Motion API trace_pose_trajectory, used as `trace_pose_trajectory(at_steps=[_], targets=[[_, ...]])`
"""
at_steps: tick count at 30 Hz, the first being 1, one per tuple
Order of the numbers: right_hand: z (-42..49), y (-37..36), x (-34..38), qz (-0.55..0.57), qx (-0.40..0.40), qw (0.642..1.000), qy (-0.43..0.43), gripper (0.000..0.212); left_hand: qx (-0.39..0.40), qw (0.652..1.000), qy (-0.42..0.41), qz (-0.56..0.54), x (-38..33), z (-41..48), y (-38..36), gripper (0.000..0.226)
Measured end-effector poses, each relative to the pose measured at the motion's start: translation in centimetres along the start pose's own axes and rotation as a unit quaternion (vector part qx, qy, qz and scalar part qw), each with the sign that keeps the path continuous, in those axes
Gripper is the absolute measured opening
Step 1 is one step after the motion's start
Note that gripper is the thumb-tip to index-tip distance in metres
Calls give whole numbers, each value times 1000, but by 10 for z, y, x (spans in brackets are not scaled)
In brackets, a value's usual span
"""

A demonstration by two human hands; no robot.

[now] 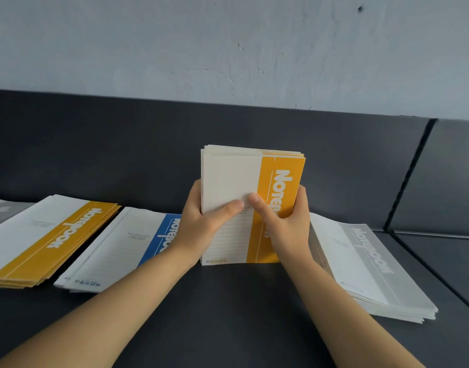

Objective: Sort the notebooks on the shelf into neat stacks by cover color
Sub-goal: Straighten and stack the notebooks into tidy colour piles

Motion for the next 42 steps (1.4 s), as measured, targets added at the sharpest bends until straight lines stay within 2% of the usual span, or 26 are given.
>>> trace_pose_trajectory(at_steps=[6, 14, 18, 22, 26, 28, 31, 34, 38, 40, 42], targets=[[-1, -4, -4, 21, 18, 1000, -14, 53, 16, 999, 18, -24, 8, -1, -7, 57], [2, -5, 4, 51, 12, 999, 4, 51, 34, 998, -43, -9, -14, -1, -5, 83], [10, -5, 1, 76, 29, 997, -18, 47, 61, 997, -19, -36, -16, 3, -5, 70], [12, -8, -1, 54, 62, 997, -7, 48, 42, 999, 13, -1, -1, 3, -6, 74], [7, -11, -14, 37, 78, 995, -47, 56, 21, 998, 61, 25, 17, 5, -2, 74], [6, -9, -17, 38, 67, 995, -61, 52, 9, 997, 68, 34, 16, 3, -2, 66], [9, -9, -9, 32, 65, 997, -33, 47, 1, 998, 59, 38, 10, 2, 0, 56], [10, -10, -2, 30, 71, 997, -14, 44, -1, 998, 47, 37, 6, 5, 5, 70], [11, -10, -11, -10, 97, 995, -31, 58, 27, 995, 69, 72, 14, 5, 0, 77], [10, -9, -21, -25, 111, 992, -63, 66, 58, 990, 87, 95, 17, 9, 1, 72], [9, -10, -28, -25, 118, 988, -96, 61, 104, 979, 120, 125, 21, 11, 1, 64]])
Point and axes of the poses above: each hand's wrist, its own z-axis towards the middle knuckle, its own y-axis out of the back of the hand, x = y × z, the point moved 9 cm from there along z, towards the middle knuckle, and after that the axes turned 6 degrees about y, right-handed, at the moved point
